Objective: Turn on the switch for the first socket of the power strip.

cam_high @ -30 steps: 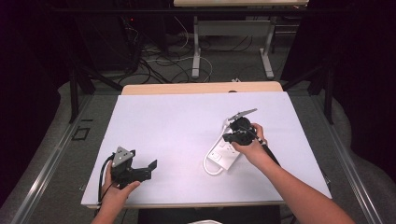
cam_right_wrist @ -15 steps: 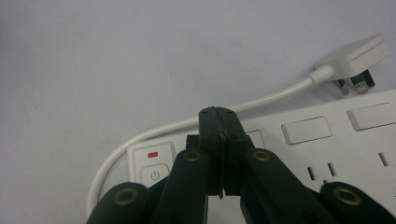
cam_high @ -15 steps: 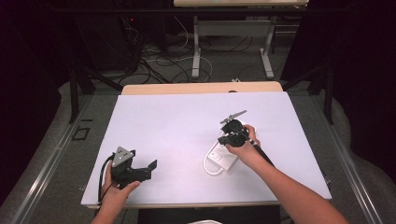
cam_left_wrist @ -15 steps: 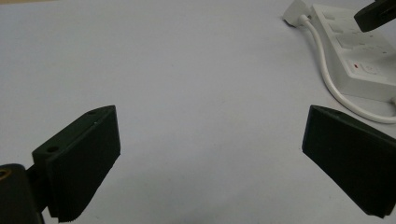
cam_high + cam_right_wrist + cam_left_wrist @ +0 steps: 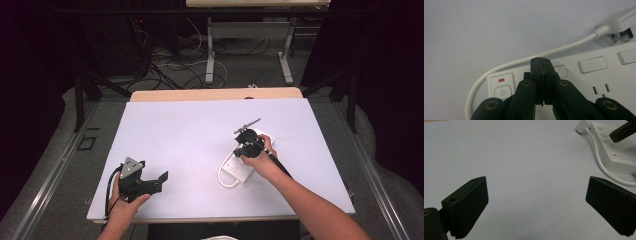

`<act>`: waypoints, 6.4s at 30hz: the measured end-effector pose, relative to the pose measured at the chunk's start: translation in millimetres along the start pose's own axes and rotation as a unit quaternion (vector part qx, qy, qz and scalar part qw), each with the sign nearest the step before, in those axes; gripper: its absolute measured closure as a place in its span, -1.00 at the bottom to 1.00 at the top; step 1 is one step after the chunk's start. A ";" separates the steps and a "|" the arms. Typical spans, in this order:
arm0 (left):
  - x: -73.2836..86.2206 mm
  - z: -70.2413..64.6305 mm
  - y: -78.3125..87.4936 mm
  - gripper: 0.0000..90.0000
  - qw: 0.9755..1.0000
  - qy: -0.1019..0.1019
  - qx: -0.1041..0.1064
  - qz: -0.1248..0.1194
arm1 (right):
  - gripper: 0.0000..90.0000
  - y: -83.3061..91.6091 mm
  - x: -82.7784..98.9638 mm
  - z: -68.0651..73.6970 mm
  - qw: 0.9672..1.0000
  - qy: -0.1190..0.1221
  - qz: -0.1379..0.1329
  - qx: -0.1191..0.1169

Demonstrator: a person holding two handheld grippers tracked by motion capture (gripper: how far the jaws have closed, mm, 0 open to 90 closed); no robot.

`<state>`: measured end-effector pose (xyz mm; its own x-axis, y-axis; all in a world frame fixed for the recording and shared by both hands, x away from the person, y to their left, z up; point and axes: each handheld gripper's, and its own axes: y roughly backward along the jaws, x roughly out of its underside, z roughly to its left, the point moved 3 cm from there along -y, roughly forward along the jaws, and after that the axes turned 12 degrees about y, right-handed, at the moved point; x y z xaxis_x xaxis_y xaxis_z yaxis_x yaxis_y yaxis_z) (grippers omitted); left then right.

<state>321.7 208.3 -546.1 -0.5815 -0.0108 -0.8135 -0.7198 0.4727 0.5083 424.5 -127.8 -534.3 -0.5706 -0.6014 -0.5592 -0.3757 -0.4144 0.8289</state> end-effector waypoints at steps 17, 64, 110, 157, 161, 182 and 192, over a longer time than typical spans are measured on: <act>0.1 0.3 0.2 -0.90 1.000 0.000 0.000 0.000 | 1.00 -6.9 0.3 -0.8 1.000 0.008 0.002 0.009; 0.1 -0.1 -0.4 -0.89 1.000 -0.003 0.000 0.000 | 1.00 -7.0 2.2 -2.7 1.000 0.003 -0.001 0.011; 0.1 0.4 -0.3 -0.89 1.000 -0.001 0.000 0.000 | 0.92 -8.6 5.2 -0.4 1.000 0.001 -0.011 -0.002; 0.3 0.7 -1.3 -0.89 1.000 -0.003 0.001 0.002 | -0.44 6.1 2.3 9.1 1.000 0.007 -0.011 0.003; 0.0 1.0 -1.3 -0.89 1.000 -0.002 0.002 0.002 | -0.66 2.4 2.4 7.3 0.999 0.002 -0.052 0.012; -0.2 1.9 -2.6 -0.89 1.000 0.018 0.002 0.005 | -1.00 28.7 7.1 8.9 0.994 0.009 -0.090 0.060; -1.0 0.5 -2.0 -0.89 1.000 0.012 0.004 0.004 | -1.00 45.9 19.7 4.0 0.990 -0.021 -0.123 0.065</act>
<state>323.9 207.8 -546.5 -0.5963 -0.0279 -0.8023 -0.7120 0.4800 0.5125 393.1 -156.0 -507.2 -0.4789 -0.4635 -0.7456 -0.5968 -0.4509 0.6637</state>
